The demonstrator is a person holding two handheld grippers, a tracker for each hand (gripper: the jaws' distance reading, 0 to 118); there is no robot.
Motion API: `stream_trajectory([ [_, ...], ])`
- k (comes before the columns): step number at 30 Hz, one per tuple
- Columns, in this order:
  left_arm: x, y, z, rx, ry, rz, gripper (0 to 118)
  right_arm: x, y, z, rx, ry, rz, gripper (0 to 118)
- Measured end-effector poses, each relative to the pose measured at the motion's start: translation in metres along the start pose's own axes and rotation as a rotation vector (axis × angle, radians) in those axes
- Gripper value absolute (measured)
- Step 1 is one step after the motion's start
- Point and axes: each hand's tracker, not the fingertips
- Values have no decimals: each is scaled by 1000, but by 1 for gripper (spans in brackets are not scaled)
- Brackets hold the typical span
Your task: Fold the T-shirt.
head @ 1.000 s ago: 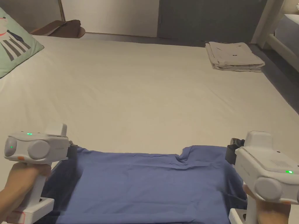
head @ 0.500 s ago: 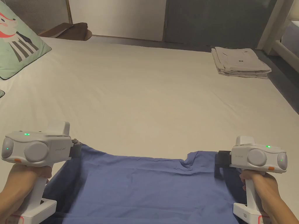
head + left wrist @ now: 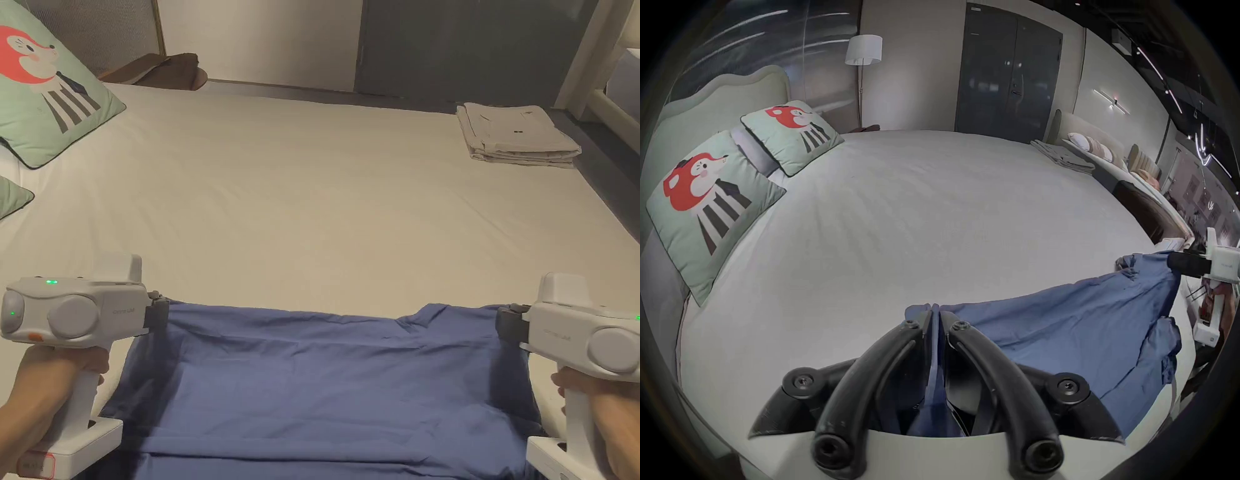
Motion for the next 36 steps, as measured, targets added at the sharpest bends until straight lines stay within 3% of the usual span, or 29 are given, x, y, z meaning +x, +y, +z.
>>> stream_trajectory([
  [6,-14,-25,51,12,-21,29,2,9,-27,64,59,58,-51,1],
  [12,-27,-73,90,4,-13,44,2,7,-93,129,136,48,-95,1],
  [18,-36,-126,101,-44,-18,105,2,11,-157,136,120,22,-155,1],
  [25,-30,-173,84,-76,24,84,2,16,-211,102,53,-85,-135,1],
  [28,-25,-184,75,-100,43,82,2,6,-217,100,33,-87,-176,1],
  [36,-18,-183,73,-105,79,90,5,-1,-217,102,-3,-116,-186,1],
])
